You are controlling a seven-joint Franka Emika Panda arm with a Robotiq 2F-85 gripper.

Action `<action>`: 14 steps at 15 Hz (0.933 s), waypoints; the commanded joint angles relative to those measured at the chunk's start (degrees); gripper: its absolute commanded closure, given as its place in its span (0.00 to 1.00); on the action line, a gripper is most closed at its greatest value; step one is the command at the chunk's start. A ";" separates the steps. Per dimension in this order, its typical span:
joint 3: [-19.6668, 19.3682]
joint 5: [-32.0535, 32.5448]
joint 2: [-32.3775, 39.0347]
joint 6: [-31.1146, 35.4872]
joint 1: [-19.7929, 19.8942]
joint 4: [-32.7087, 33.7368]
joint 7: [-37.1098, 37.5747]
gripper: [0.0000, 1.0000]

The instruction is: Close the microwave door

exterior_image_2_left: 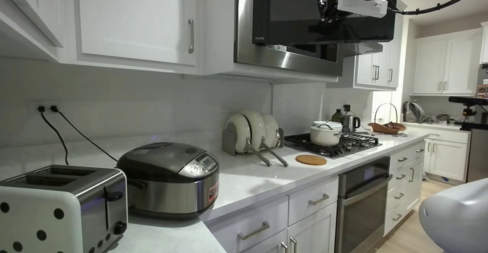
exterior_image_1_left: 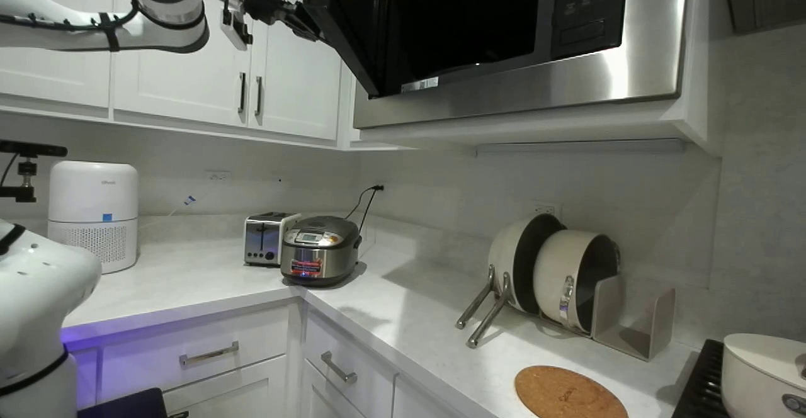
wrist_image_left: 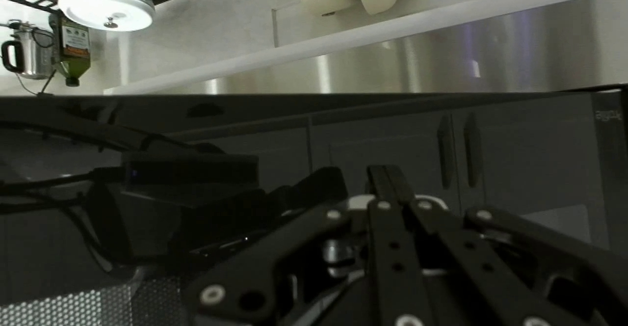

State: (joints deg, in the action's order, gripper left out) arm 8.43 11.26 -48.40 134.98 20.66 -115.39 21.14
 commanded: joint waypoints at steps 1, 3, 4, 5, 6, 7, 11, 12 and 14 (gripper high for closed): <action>0.69 2.12 1.43 -0.01 2.47 0.74 3.54 1.00; 0.64 3.19 1.88 0.43 3.58 0.70 4.81 1.00; 0.70 3.84 1.93 0.91 4.33 0.48 5.51 1.00; 0.70 4.39 2.10 1.15 4.90 0.39 6.28 1.00; 0.68 4.85 2.12 1.36 5.37 0.31 6.93 1.00; 0.73 5.54 2.36 1.51 5.92 0.39 7.61 1.00; 0.88 7.13 2.70 2.48 7.49 0.03 10.14 1.00; 0.91 7.44 2.80 3.06 7.74 -0.11 10.94 1.00; 0.76 7.45 3.10 4.23 7.78 -0.36 11.90 1.00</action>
State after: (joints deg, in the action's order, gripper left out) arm 8.46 17.49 -45.92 136.46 26.94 -115.41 30.01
